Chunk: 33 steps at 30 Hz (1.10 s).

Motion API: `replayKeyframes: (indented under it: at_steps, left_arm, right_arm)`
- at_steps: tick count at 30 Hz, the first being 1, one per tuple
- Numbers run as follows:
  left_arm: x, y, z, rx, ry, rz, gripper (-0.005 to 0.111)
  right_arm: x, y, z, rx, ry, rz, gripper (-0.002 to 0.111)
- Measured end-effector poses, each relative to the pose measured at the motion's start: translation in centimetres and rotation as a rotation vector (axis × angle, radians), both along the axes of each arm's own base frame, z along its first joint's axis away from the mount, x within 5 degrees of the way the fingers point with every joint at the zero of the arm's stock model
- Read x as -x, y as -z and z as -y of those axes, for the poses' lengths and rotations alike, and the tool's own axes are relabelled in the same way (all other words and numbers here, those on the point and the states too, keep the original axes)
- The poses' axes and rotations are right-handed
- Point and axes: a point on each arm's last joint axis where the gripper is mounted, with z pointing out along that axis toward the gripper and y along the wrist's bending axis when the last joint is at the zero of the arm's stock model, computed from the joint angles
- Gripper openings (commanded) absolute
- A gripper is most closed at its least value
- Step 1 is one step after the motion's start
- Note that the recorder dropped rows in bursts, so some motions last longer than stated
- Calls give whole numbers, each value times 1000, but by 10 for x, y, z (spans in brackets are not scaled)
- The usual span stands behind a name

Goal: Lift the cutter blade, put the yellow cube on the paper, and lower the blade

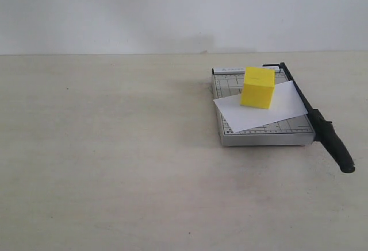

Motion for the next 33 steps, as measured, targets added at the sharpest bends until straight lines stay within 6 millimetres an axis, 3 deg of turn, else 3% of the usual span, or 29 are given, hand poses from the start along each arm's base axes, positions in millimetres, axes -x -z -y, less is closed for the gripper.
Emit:
replayKeyframes:
  at_steps: [5,9,27,33]
  left_arm:
    - [0,0,0,0,0,0,4]
    - [0,0,0,0,0,0,4]
    - [0,0,0,0,0,0,4]
    - [0,0,0,0,0,0,4]
  right_arm:
    - [63,48,-1,-103,-1,123,0]
    - [81,68,5,-170,76,233,0]
    - [85,66,9,-224,111,281,0]
    - [85,82,12,-120,142,288,0]
